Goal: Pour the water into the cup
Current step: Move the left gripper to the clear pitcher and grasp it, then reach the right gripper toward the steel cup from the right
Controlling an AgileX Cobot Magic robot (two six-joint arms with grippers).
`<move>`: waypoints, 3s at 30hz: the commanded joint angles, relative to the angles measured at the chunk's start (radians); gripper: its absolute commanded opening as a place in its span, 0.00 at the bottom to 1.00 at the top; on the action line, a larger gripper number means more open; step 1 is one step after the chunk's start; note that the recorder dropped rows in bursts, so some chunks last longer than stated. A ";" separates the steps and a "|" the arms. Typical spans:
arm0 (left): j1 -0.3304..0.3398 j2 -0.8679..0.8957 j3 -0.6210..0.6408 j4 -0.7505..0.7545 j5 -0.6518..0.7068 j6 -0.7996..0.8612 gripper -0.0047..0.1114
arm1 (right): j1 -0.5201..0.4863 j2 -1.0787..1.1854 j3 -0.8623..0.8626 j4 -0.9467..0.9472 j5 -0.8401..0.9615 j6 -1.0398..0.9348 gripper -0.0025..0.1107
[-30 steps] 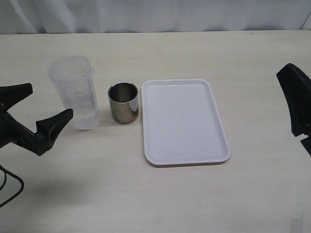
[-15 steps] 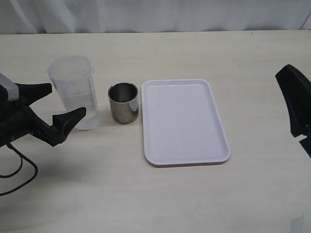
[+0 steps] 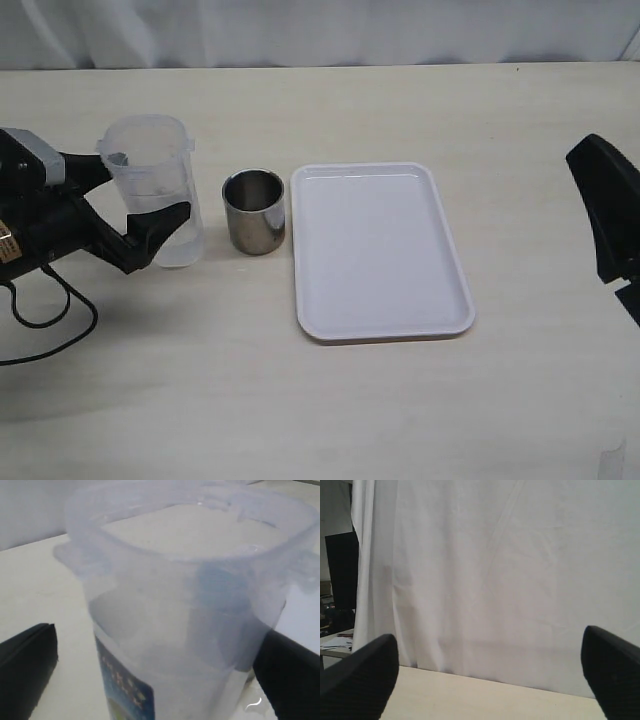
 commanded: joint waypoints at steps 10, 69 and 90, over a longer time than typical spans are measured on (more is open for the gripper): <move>-0.014 0.007 -0.062 0.029 -0.016 -0.002 0.94 | -0.004 0.004 -0.007 -0.012 0.009 0.000 0.83; -0.035 0.081 -0.121 0.049 -0.016 -0.057 0.04 | -0.004 0.022 -0.007 -0.061 -0.004 0.003 0.83; -0.035 0.081 -0.121 0.047 -0.016 -0.057 0.04 | -0.004 0.921 -0.369 -0.514 -0.354 0.018 0.83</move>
